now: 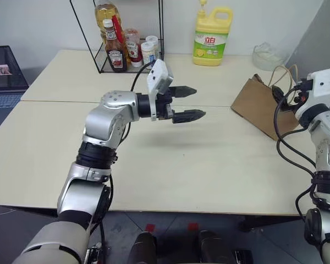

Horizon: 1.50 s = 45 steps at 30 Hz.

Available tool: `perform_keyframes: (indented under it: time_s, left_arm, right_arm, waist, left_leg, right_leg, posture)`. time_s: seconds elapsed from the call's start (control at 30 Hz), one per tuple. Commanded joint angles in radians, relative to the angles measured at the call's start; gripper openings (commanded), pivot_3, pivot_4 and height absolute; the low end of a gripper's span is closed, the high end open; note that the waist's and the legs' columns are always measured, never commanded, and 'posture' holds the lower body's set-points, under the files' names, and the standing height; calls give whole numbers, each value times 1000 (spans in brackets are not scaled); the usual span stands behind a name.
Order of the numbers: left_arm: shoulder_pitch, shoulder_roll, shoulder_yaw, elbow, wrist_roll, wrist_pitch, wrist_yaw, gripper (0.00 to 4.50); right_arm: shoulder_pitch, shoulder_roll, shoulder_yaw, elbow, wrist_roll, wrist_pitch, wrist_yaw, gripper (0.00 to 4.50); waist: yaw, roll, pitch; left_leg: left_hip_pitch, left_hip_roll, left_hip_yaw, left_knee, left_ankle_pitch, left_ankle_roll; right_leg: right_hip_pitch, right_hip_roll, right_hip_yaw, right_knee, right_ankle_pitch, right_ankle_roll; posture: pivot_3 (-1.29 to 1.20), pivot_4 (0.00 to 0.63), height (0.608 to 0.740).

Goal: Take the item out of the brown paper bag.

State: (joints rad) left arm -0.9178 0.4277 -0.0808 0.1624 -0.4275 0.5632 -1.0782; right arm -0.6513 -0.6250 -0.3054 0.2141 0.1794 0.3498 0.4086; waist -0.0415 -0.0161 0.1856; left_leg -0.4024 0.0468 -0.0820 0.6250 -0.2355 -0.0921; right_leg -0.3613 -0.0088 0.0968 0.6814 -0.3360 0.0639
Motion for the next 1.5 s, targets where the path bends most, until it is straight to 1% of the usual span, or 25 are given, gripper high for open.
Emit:
perform_keyframes:
  time_s: [0.03,0.17,0.37,0.47,0.57,0.83,1.2,1.3,1.5]
  left_arm:
    - [24,41,67,-102,-53,51,24,4491]
    - [68,65,116,-185,-106,119,69,4491]
    - [136,80,240,-334,-262,278,170,4491]
    - [186,96,271,-396,-315,323,205,4491]
    - [206,108,270,-428,-337,338,228,4491]
    - [222,129,256,-434,-348,333,249,4491]
    - [211,130,242,-429,-342,325,254,4491]
    - [208,128,237,-427,-342,322,255,4500]
    - [205,126,231,-426,-342,317,258,4500]
  right_arm:
    - [-55,-26,0,39,7,-53,22,4500]
    - [-96,-30,12,117,5,-87,43,4500]
    - [-163,-39,23,223,4,-131,69,4500]
    - [-194,-38,26,273,7,-149,79,4500]
    - [-230,-35,35,329,6,-171,95,4500]
    - [-302,-13,59,417,25,-180,172,4500]
    - [-383,-15,61,575,6,-248,175,4500]
    - [-404,-15,61,618,1,-272,167,3884]
    - [-430,-19,57,672,2,-306,160,1817]
  waist:
    - [-3,0,0]
    - [-9,0,0]
    - [-10,0,0]
    - [-14,0,0]
    - [-14,0,0]
    - [-15,0,0]
    - [-15,0,1]
    - [-15,0,1]
    - [-16,0,1]
  left_leg:
    - [0,0,0,0,0,0]
    - [0,0,0,1,0,0]
    - [0,0,0,1,0,0]
    - [0,0,1,1,0,0]
    - [0,0,1,1,0,0]
    - [0,0,1,1,1,-1]
    - [0,0,1,2,1,-1]
    - [0,0,1,2,2,-3]
    - [0,0,1,2,2,-3]
  right_leg:
    - [0,0,0,0,0,0]
    - [0,0,0,0,0,0]
    - [0,-1,0,0,0,0]
    - [0,-1,0,0,0,0]
    - [1,-1,0,0,0,0]
    - [1,-1,0,0,0,0]
    - [1,-1,0,0,0,0]
    - [1,-1,0,0,0,0]
    - [1,-2,0,0,0,0]
  posture:
    - [0,150,740]
    - [0,150,740]
    - [0,150,740]
    - [0,150,740]
    - [0,150,740]
    - [0,150,740]
    - [0,150,740]
    - [0,150,740]
    - [0,150,740]
